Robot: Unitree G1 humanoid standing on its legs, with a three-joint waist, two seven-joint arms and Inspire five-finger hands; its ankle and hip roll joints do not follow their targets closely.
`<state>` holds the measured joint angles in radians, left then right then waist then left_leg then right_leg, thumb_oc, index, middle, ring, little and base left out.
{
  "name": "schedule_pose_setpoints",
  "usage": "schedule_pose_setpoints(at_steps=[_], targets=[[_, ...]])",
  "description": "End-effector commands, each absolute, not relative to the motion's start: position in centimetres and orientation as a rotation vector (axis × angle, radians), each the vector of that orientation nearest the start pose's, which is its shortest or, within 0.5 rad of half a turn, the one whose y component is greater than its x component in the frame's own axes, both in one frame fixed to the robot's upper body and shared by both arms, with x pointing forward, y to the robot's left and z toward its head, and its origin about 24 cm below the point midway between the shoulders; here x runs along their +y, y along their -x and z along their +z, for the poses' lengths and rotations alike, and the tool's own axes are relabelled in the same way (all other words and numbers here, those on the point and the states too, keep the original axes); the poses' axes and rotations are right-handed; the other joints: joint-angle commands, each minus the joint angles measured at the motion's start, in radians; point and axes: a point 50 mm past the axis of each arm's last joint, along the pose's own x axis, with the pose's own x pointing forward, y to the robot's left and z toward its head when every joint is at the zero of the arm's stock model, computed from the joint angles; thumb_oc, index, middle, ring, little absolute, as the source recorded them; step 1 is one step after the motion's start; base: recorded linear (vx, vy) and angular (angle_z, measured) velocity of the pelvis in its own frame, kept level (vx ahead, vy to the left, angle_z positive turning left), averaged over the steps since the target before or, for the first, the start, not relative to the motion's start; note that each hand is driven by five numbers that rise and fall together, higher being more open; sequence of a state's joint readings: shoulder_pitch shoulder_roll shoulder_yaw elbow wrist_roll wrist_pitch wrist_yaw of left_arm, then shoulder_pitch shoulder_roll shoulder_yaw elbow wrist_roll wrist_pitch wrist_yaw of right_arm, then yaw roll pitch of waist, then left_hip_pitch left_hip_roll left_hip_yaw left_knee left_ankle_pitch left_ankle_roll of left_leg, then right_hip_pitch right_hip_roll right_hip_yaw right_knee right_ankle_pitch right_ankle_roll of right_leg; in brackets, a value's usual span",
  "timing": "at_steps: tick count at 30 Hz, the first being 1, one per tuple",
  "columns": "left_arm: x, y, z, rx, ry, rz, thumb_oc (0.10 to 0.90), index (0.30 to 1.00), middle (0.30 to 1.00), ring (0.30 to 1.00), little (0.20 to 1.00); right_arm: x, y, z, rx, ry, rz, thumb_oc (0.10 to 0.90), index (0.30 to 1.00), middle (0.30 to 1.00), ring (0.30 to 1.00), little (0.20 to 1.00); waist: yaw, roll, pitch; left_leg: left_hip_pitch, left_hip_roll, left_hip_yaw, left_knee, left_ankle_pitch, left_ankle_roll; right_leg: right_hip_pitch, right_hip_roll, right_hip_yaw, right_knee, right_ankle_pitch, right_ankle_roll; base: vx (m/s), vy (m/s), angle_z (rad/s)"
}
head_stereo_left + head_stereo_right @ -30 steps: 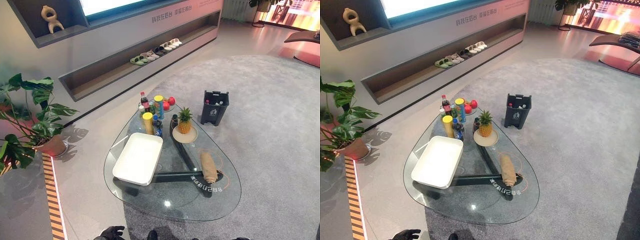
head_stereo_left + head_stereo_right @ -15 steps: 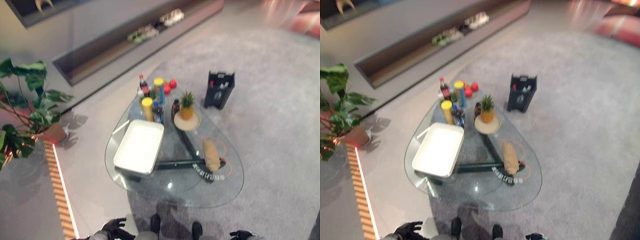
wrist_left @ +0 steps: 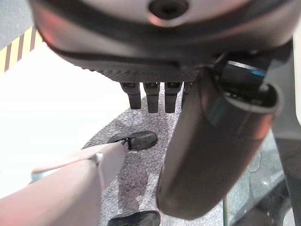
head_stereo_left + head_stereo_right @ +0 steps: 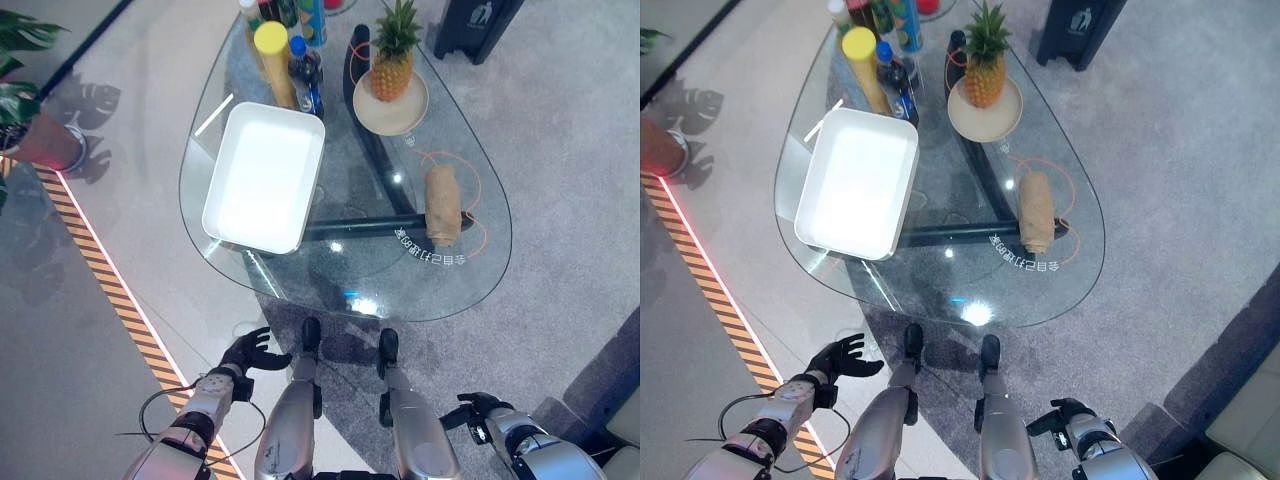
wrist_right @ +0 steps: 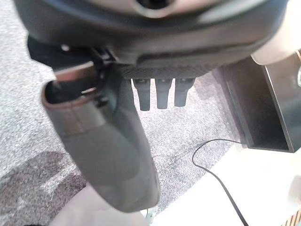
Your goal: Wipe the table with a cloth and put it in the basket.
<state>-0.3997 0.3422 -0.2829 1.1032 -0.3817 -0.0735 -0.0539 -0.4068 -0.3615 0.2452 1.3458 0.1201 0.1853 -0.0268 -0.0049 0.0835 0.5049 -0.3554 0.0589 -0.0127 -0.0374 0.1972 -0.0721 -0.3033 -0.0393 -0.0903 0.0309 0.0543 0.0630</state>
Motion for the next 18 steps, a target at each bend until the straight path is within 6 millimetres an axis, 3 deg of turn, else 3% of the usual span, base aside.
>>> schedule_pose_setpoints(at_steps=[1, 9, 18], targets=[[25.0, -27.0, -6.2, 0.620, -0.128, 0.089, 0.800, 0.900, 0.900, 0.900, 0.900, -28.8, -21.2, -9.8, 1.097, 0.413, -0.251, 0.800, 0.900, 0.900, 0.900, 0.900, -0.004, -0.044, 0.005, -0.116, -0.096, -0.013, 0.203, -0.110, 0.038, -0.178, -0.015, 0.033, 0.189, -0.017, -0.002, -0.10, -0.021, 0.05], [25.3, -28.1, -4.9, 0.563, -0.087, 0.115, 0.800, 0.900, 0.900, 0.900, 0.900, -29.8, -24.4, -7.2, 0.904, 0.366, -0.406, 0.800, 0.900, 0.900, 0.900, 0.900, -0.008, -0.046, 0.015, -0.317, -0.099, -0.010, 0.468, -0.210, 0.054, -0.372, -0.005, 0.040, 0.413, -0.095, -0.022, -0.09, -0.012, 0.09], [25.6, -27.9, -5.1, 0.560, -0.068, 0.125, 0.800, 0.900, 0.900, 0.900, 0.900, -30.9, -26.3, -4.7, 0.733, 0.348, -0.565, 0.800, 0.900, 0.900, 0.900, 0.900, -0.007, -0.039, 0.015, -0.389, -0.090, -0.007, 0.538, -0.244, 0.053, -0.448, -0.002, 0.043, 0.488, -0.123, -0.030, -0.02, -0.005, -0.05]])
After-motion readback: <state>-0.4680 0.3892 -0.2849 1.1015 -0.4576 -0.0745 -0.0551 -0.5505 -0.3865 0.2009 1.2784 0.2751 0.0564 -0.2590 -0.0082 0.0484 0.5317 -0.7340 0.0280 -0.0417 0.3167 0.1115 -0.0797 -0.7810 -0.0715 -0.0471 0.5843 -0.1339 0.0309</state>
